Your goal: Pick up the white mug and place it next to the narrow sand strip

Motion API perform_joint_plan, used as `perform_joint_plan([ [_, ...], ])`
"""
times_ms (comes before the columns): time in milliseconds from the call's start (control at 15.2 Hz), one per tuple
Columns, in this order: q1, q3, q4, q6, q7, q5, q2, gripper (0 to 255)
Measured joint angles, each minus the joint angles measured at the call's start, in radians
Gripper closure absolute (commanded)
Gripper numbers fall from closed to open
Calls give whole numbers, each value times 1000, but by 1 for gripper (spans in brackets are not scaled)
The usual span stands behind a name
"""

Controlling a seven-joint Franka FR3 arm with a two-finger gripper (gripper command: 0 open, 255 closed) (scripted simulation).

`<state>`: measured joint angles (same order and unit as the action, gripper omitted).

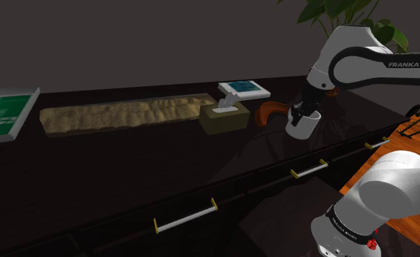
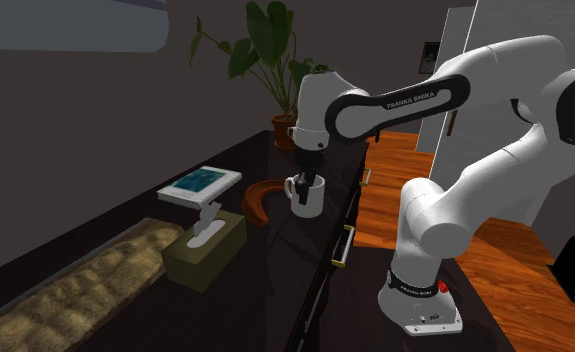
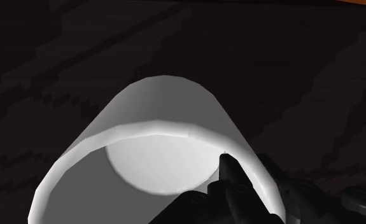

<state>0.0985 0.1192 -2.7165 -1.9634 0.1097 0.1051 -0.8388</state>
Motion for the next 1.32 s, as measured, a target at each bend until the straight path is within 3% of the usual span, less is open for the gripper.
perform_joint_plan([
  [1320,-10,-18,274,262,-7,-20,12,255],
])
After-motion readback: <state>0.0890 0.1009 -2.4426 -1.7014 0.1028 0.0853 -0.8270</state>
